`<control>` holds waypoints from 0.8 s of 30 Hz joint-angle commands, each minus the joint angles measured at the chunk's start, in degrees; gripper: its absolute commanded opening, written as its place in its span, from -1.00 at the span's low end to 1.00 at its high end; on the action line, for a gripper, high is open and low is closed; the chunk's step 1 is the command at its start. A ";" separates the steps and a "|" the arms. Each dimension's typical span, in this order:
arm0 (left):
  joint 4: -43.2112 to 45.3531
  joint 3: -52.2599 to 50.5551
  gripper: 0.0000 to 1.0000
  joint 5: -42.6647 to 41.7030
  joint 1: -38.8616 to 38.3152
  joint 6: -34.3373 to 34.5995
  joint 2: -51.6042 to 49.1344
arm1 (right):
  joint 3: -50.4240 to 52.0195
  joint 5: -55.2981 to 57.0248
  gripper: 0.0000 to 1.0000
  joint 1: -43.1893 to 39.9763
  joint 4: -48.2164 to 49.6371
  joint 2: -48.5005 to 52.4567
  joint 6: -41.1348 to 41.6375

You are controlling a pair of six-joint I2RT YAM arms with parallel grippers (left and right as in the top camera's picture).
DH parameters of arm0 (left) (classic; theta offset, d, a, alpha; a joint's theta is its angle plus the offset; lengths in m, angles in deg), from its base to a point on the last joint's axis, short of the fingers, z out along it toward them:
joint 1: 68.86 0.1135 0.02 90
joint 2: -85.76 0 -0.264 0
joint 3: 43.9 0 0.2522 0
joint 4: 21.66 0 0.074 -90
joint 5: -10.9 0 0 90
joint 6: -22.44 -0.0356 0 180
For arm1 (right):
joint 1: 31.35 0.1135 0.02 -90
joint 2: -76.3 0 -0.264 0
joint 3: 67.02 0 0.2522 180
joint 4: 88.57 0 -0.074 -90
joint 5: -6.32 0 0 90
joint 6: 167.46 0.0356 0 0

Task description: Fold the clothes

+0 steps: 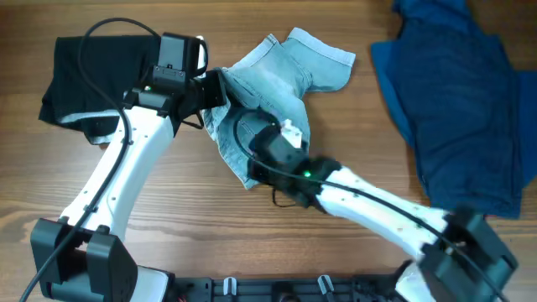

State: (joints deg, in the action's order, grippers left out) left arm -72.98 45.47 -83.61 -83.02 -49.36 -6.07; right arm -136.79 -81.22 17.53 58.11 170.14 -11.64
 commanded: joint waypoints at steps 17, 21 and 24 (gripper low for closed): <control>0.55 0.48 -0.92 1.20 -0.11 0.70 0.20 | -2.99 -13.00 0.26 -0.98 -4.04 7.93 0.55; 0.44 0.48 -0.92 1.20 -0.11 0.70 0.20 | -2.97 -13.07 0.15 -0.94 -4.74 7.93 0.24; 0.48 0.46 -0.92 1.20 -0.11 0.70 0.20 | -2.58 -11.65 0.12 -0.87 -4.11 8.15 0.66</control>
State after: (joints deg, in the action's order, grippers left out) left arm -72.94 45.47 -83.22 -83.02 -49.19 -6.07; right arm -139.20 -93.76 16.24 53.61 178.82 -10.72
